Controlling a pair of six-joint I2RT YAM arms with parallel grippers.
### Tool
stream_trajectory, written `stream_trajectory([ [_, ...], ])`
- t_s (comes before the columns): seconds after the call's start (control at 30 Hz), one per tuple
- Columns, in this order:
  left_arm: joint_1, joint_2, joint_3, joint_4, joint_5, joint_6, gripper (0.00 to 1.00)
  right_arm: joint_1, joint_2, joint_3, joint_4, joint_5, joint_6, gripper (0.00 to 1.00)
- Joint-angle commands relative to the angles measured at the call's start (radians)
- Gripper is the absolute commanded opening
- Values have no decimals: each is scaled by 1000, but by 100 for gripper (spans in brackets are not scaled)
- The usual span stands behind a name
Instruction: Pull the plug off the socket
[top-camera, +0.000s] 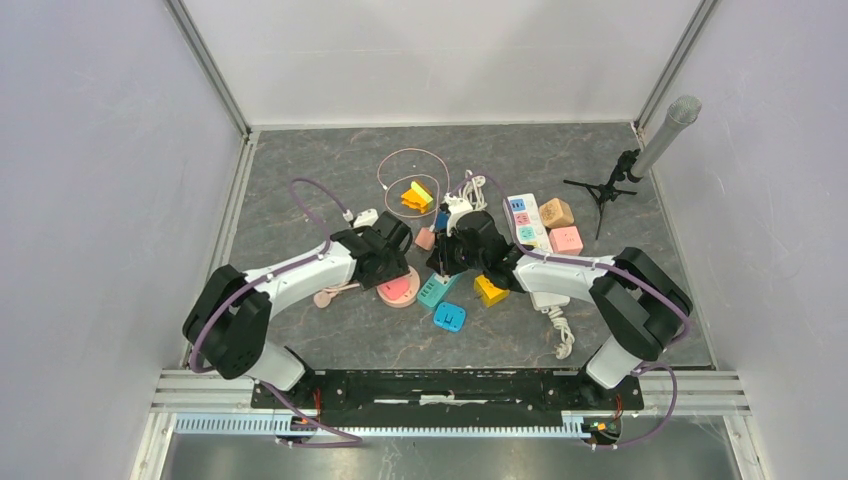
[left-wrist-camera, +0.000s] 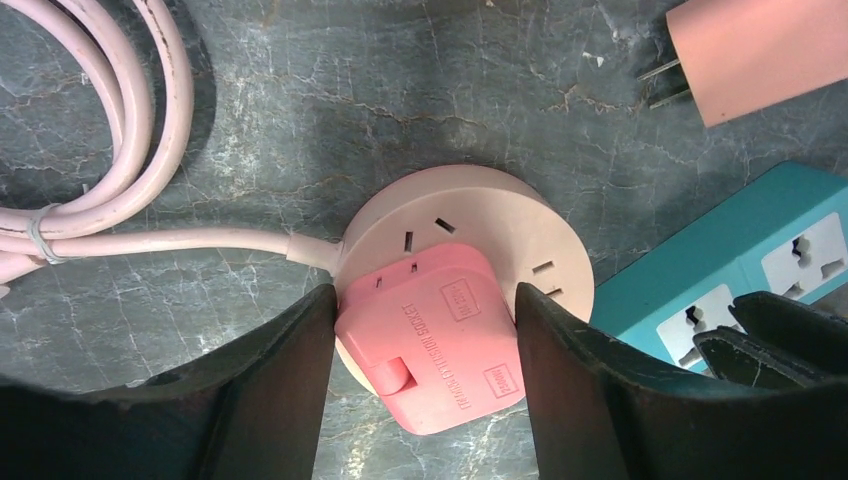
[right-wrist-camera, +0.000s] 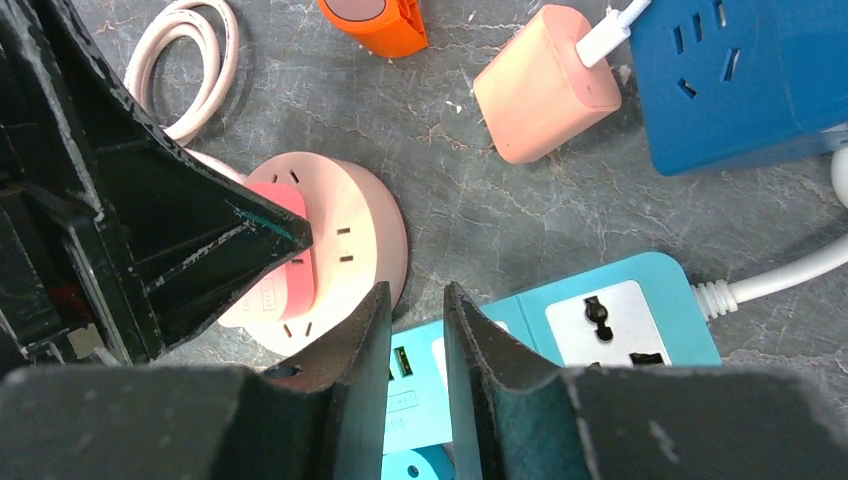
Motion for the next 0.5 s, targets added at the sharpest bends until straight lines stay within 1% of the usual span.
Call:
stream_trajectory([
  [0.0, -6, -33, -15, 36, 24, 97, 67, 5, -18, 15, 28, 0, -15, 30],
  [0.13, -1, -64, -32, 99, 38, 173, 63, 6, 9, 42, 35, -54, -28, 30],
  [0.27, 12, -112, -75, 203, 69, 238, 60, 7, 66, 87, 35, -165, -37, 30],
  [0.47, 55, -186, -164, 335, 159, 273, 55, 21, 132, 129, 15, -193, -35, 30],
])
